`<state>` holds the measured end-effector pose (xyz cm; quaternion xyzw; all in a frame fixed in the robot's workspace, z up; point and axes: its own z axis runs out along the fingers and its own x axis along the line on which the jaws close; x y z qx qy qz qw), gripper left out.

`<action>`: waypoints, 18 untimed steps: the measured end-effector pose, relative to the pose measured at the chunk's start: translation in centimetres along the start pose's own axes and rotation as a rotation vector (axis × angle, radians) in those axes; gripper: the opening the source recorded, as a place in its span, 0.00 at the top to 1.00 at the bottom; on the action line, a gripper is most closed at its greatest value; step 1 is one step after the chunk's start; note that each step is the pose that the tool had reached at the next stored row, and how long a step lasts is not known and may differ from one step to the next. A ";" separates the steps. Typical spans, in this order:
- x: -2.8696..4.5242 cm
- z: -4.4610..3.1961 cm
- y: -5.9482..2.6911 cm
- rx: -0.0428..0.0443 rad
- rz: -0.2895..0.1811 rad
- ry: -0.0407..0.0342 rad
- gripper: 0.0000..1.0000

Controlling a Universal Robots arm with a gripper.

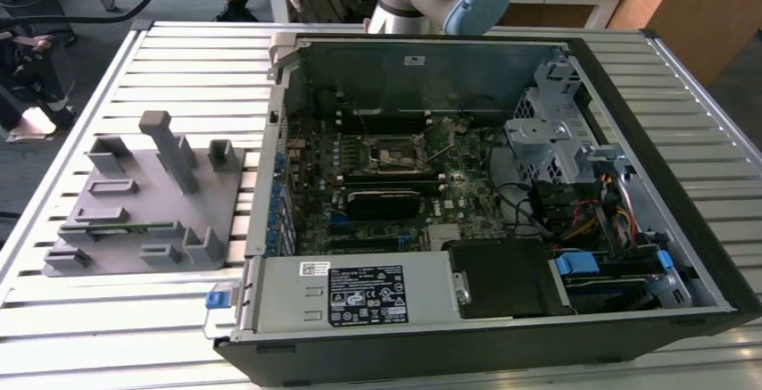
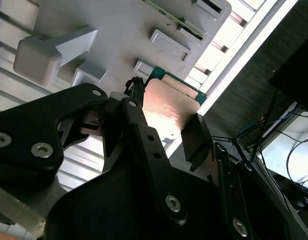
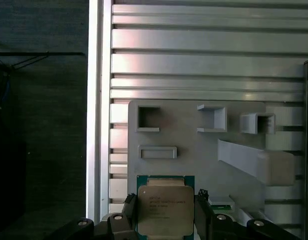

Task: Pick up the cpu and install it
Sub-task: 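Pick up the cpu and move it towards the insertion slot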

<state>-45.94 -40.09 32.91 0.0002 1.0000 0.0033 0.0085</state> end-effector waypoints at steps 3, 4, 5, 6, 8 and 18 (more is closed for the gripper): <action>-0.01 -0.27 0.00 0.0000 0.000 -0.0001 0.46; -0.01 -0.36 0.00 0.0000 0.000 -0.0001 0.46; -0.01 -0.48 0.00 -0.0001 0.000 -0.0001 0.46; -0.01 -0.60 0.00 0.0000 0.000 0.0000 0.46; -0.01 -0.87 0.01 0.0000 0.000 0.0000 0.46; -0.04 -2.30 0.02 0.0000 0.000 -0.0005 0.46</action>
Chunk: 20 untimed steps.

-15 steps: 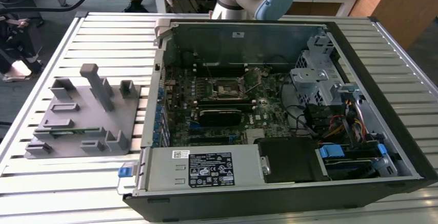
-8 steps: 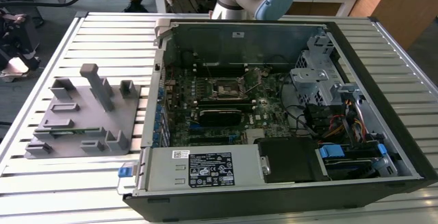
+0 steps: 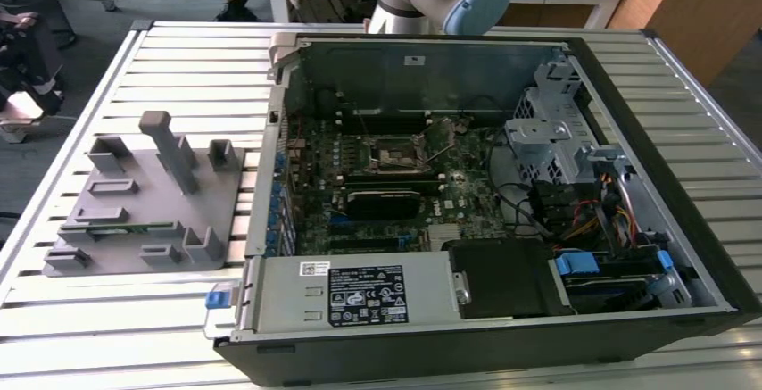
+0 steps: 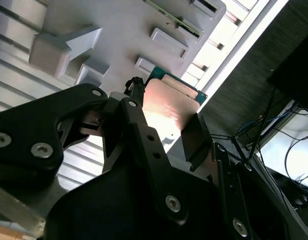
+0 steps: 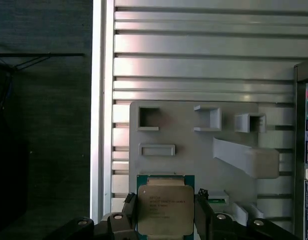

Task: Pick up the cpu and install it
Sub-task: 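Pick up the cpu and move it towards the insertion slot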

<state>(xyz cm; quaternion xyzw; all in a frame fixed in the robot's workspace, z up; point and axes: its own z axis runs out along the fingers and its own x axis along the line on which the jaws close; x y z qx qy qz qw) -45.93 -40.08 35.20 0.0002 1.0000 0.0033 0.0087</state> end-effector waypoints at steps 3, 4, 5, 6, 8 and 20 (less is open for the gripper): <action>-0.01 -0.66 0.01 0.0000 0.000 -0.0010 0.46; -0.02 -0.90 0.01 0.0001 0.000 -0.0012 0.46; -0.02 -1.13 0.01 0.0000 0.000 -0.0015 0.46; -0.02 -1.37 0.02 0.0000 0.000 -0.0017 0.46; -0.03 -1.84 0.02 -0.0001 0.000 -0.0027 0.46; -0.08 -4.46 0.05 0.0000 0.000 -0.0074 0.46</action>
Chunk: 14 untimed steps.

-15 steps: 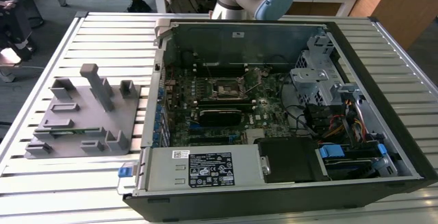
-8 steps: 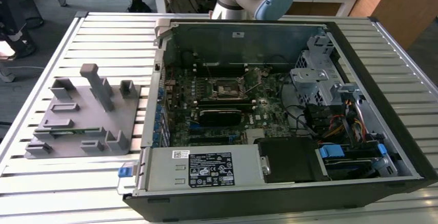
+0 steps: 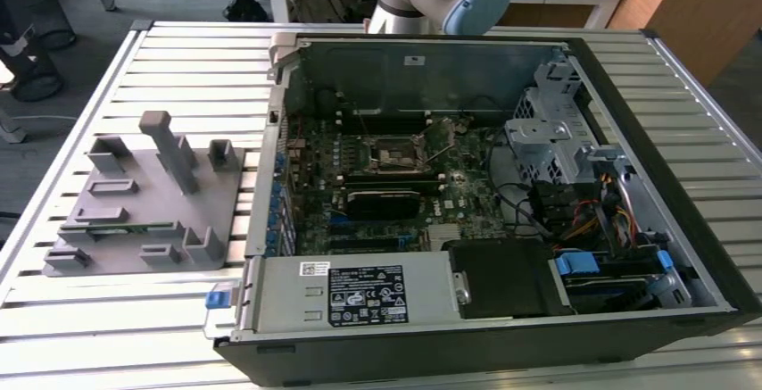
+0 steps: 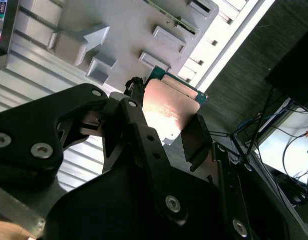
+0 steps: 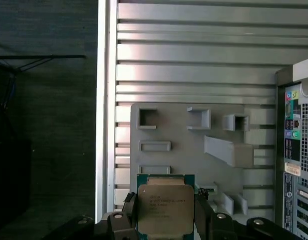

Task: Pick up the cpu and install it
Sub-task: 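Pick up the cpu and move it towards the insertion slot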

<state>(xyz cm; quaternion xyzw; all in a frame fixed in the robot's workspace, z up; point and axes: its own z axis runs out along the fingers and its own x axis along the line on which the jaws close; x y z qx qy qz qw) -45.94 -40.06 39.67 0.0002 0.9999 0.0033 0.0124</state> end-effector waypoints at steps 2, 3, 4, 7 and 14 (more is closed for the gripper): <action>0.00 -0.25 0.00 -0.0001 0.000 -0.0004 0.46; -0.01 -0.37 0.00 0.0000 0.000 -0.0004 0.46; -0.01 -0.45 0.00 0.0000 0.000 -0.0004 0.46; -0.16 -0.49 0.01 -0.0001 0.000 -0.0004 0.46; -1.67 -0.45 0.01 0.0000 0.000 -0.0003 0.46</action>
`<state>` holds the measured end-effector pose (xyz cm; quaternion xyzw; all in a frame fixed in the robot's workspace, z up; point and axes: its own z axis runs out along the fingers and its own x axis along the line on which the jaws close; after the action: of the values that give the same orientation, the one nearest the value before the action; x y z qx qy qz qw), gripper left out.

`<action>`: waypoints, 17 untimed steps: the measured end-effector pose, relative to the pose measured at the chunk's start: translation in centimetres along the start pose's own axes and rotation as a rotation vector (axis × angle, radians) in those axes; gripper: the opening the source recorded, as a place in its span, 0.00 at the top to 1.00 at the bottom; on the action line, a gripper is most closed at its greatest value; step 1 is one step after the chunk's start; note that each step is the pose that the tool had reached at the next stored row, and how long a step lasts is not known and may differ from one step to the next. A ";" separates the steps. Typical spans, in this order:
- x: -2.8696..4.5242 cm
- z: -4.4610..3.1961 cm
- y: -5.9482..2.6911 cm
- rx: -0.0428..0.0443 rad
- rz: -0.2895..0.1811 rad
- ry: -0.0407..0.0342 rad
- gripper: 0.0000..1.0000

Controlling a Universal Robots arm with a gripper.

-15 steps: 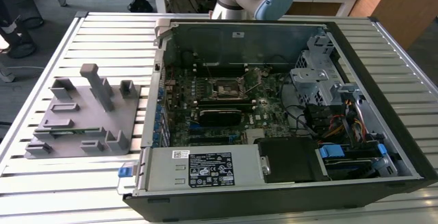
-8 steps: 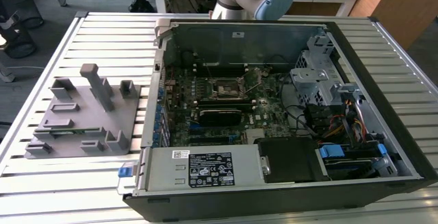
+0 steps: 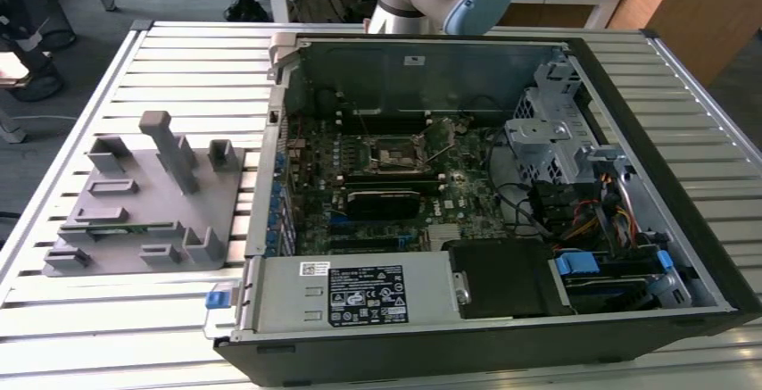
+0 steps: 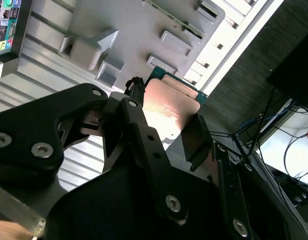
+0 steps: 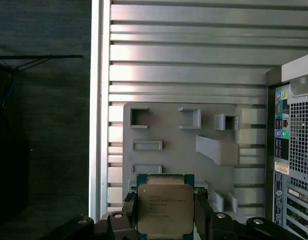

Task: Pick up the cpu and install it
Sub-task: 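Pick up the cpu and move it towards the insertion slot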

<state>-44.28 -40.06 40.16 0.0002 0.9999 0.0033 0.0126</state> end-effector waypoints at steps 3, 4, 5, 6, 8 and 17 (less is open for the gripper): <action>-0.76 0.02 0.00 0.0000 0.000 0.0001 0.46; -1.03 0.03 0.00 0.0000 0.000 0.0001 0.46; -1.32 0.04 0.00 0.0000 0.000 0.0002 0.46; -1.60 0.04 0.00 0.0000 0.000 0.0003 0.46; -2.12 0.06 0.00 0.0000 0.000 0.0004 0.46; -4.79 0.16 0.00 0.0000 0.000 0.0013 0.46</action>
<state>-39.49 -40.06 40.12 0.0002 0.9999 0.0033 0.0120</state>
